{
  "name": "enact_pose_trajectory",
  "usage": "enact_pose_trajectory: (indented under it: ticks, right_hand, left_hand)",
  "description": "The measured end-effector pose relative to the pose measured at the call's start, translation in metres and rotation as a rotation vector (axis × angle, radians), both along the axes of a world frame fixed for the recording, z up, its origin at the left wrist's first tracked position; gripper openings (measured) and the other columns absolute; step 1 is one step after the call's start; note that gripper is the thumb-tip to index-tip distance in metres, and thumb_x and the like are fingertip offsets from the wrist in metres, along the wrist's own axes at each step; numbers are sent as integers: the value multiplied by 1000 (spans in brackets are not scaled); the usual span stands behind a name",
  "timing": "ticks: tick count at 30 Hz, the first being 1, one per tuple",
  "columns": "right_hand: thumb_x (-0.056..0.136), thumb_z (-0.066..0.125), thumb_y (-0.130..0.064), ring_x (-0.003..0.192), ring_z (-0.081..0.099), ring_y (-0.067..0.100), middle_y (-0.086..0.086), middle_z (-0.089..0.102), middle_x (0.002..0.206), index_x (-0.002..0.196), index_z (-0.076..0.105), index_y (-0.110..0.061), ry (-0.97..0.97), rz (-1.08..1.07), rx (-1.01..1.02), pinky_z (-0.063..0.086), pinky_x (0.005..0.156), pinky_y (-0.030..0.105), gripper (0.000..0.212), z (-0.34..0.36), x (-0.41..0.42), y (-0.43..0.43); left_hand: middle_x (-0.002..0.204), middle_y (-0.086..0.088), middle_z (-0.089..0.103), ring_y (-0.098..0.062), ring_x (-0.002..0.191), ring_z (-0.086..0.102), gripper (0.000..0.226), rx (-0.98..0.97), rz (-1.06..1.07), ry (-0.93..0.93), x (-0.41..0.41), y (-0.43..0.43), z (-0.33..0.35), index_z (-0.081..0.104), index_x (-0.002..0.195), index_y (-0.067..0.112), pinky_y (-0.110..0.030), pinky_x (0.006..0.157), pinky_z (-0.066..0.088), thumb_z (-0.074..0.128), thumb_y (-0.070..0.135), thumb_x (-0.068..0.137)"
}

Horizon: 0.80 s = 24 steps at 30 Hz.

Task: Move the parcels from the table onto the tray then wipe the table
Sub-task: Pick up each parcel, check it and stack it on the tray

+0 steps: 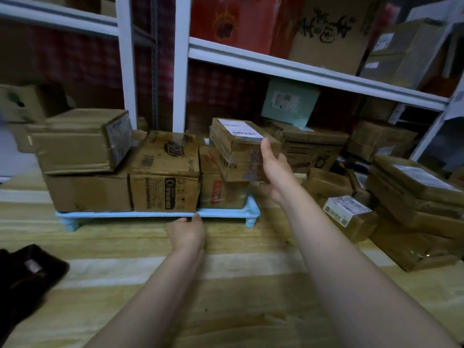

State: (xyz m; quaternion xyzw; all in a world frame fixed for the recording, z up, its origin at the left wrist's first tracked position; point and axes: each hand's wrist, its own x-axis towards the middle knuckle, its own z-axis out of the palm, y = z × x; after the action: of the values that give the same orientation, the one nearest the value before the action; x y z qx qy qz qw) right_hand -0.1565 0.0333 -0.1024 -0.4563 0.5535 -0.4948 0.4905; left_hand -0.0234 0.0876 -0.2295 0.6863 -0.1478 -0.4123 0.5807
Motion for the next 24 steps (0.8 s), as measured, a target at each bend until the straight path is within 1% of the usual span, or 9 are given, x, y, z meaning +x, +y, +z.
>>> enact_pose_trajectory:
  ticks: [2, 6, 8, 10, 12, 15, 19, 21, 24]
  right_hand:
    - [92, 58, -57, 119, 53, 16, -8, 50, 141, 153, 30, -24, 88, 49, -21, 45, 96, 36, 75, 1, 3, 0]
    - [88, 73, -36, 111, 59, 14, -5, 63, 127, 141, 48, -21, 247, 44, -145, 47, 82, 26, 60, -13, 11, -9]
    - [86, 76, -33, 110, 62, 16, -5, 66, 121, 135, 53, -20, 289, -41, -201, 52, 89, 31, 56, -20, 20, -14]
    - [85, 77, -35, 113, 62, 18, -4, 67, 119, 134, 52, -22, 302, -94, -229, 51, 97, 35, 57, -25, 28, -16]
    - [87, 74, -37, 115, 61, 18, -3, 66, 124, 137, 49, -23, 305, -118, -230, 48, 95, 31, 58, -29, 34, -16]
    - [89, 72, -37, 117, 60, 19, -3, 65, 128, 141, 47, -24, 293, -134, -244, 45, 90, 28, 60, -33, 35, -17]
    - [90, 70, -38, 124, 58, 19, -2, 61, 135, 146, 42, -27, 275, -108, -238, 48, 103, 37, 64, -40, 33, -19]
    - [91, 69, -37, 130, 54, 22, 2, 55, 143, 152, 33, -28, 223, -78, -204, 46, 108, 43, 71, -44, 29, -18]
    - [92, 68, -36, 128, 54, 22, 5, 55, 140, 151, 33, -22, 225, -108, -186, 43, 106, 35, 70, -48, 10, -11]
  left_hand:
    - [123, -17, 60, -33, 108, 60, 48, 8, 19, 24, 4, -7, -3, 49, 129, -1, -29, 79, 38, 59, 30, 94]
    - [104, -15, 68, -33, 93, 66, 46, 9, 61, 73, 8, -20, -13, 53, 118, 3, -39, 82, 52, 63, 36, 87]
    - [98, -14, 71, -31, 86, 68, 41, 18, 55, 91, 10, -24, -20, 58, 113, 7, -47, 85, 56, 62, 37, 85]
    - [91, -10, 72, -27, 81, 68, 29, 0, 42, 103, 11, -23, -22, 63, 105, 11, -50, 85, 55, 60, 34, 88]
    - [85, -7, 71, -25, 78, 67, 21, -22, 30, 88, 12, -19, -19, 64, 98, 13, -50, 85, 55, 58, 32, 91]
    - [85, -5, 70, -26, 83, 67, 18, -36, 26, 81, 11, -16, -17, 64, 96, 14, -49, 87, 55, 58, 30, 92]
    - [87, -9, 70, -25, 78, 64, 20, -31, 38, 67, 11, -15, -16, 64, 98, 12, -47, 86, 55, 57, 29, 92]
    - [93, -13, 69, -25, 75, 61, 18, -41, 35, 36, 7, -11, -13, 63, 101, 9, -40, 80, 54, 58, 24, 92]
    - [98, -11, 66, -24, 78, 59, 18, -32, -54, -89, -7, -4, -6, 60, 106, 7, -30, 72, 44, 57, 16, 91]
